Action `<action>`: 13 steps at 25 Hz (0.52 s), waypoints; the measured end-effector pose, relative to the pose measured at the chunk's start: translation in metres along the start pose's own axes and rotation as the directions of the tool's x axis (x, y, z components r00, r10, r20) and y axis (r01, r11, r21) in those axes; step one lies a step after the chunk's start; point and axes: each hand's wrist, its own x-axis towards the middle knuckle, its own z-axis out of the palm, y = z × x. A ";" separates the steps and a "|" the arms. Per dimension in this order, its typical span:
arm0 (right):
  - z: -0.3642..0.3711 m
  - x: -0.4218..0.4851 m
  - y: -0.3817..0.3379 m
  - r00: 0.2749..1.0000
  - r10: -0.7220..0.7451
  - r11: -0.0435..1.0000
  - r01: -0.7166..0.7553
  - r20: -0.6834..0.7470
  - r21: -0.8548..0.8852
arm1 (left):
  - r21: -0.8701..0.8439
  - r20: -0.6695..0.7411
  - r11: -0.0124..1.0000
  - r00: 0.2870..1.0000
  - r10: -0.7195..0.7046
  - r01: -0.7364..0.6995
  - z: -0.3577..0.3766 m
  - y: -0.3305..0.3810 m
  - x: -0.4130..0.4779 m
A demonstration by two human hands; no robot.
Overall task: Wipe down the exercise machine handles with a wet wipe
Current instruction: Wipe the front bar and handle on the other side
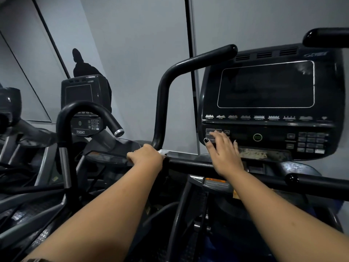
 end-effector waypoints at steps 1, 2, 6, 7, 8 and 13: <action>0.001 0.001 0.000 1.000 0.010 1.000 -0.010 -0.007 -0.026 | -0.053 0.006 0.999 1.000 -0.009 0.009 -0.001 0.004 0.004; 0.002 0.001 -0.001 1.000 0.004 0.997 -0.005 -0.015 -0.071 | -0.141 0.011 0.989 0.999 -0.034 0.035 -0.004 0.010 0.006; 0.006 0.002 -0.002 0.999 -0.033 0.969 0.030 -0.010 -0.247 | -0.543 0.071 0.824 0.987 -0.146 0.162 -0.013 0.031 0.033; 0.007 0.003 -0.002 0.999 -0.025 0.967 0.019 -0.020 -0.253 | -0.665 0.088 0.731 0.988 -0.125 0.152 -0.014 0.035 0.043; 0.007 0.004 -0.003 1.000 -0.020 0.965 0.013 -0.024 -0.261 | -0.773 0.104 0.621 0.991 -0.085 0.134 -0.017 0.040 0.053; 0.010 0.005 -0.001 0.999 0.005 0.958 -0.019 -0.050 -0.288 | -0.958 -0.056 0.288 0.985 -0.164 -0.006 -0.034 0.056 0.067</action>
